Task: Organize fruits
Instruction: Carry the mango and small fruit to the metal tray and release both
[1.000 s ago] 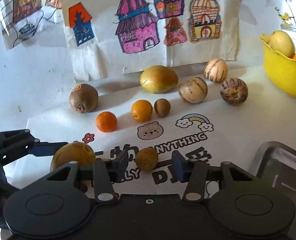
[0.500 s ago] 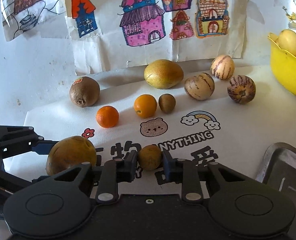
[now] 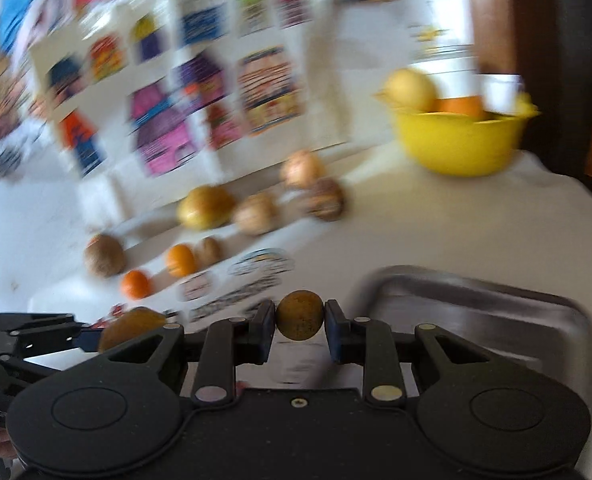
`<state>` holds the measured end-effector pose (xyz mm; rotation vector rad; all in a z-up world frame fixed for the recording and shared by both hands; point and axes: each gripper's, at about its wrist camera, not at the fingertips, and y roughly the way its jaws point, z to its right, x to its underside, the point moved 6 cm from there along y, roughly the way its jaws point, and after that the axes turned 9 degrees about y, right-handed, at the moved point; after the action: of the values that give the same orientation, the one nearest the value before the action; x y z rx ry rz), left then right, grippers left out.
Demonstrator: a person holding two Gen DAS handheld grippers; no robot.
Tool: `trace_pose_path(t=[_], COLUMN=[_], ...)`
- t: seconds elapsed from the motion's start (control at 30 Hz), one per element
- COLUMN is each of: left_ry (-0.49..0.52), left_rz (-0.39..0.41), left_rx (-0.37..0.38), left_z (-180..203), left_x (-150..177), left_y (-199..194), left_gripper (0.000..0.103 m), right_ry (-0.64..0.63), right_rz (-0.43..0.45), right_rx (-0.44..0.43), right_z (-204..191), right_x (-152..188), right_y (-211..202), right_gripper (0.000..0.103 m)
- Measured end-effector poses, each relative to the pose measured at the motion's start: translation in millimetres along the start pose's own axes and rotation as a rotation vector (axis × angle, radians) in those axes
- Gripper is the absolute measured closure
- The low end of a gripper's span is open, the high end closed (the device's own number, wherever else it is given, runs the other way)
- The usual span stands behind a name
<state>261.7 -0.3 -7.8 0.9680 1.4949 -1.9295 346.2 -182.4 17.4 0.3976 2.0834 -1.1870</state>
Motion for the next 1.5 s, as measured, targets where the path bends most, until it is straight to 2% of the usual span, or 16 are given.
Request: trace_pose_path(t=[0.13,0.3,0.47,0.57,0.93,1.27,1.37,1.5], left_ry=[0.016,0.013,0.059,0.080,0.103,0.068,0.036,-0.004], left_rz=[0.033,0.031,0.028,0.019,-0.041,-0.052,-0.052,-0.019], left_rx=[0.020,0.091,0.114,0.102,0.086,0.100,0.108,0.107], left_z=[23,52,76,84,91,86,85,78], left_x=[-19,-37,-49,-52,-48,-50,-52,-56], left_y=[20,56,84,100,132,133,127,112], left_gripper=[0.048,0.048,0.048,0.048,0.048,0.047,0.047,0.041], right_ry=[0.064,0.103,0.108,0.107,0.071,0.067,0.044,0.020], right_rz=[0.043,0.102,0.097,0.089,0.053,0.054,0.063,0.086], right_rx=[0.058,0.091,0.097,0.094,0.127,0.136,0.162,0.177], right_z=[45,83,108,119,138,141,138,134], right_x=[-11,-12,-7,-6,-2,2,3,5], right_y=[-21,-35,-30,-23,-2,-1,-6,-18], right_gripper=[0.074,0.074,0.074,0.074,0.074,0.072,0.069,0.064])
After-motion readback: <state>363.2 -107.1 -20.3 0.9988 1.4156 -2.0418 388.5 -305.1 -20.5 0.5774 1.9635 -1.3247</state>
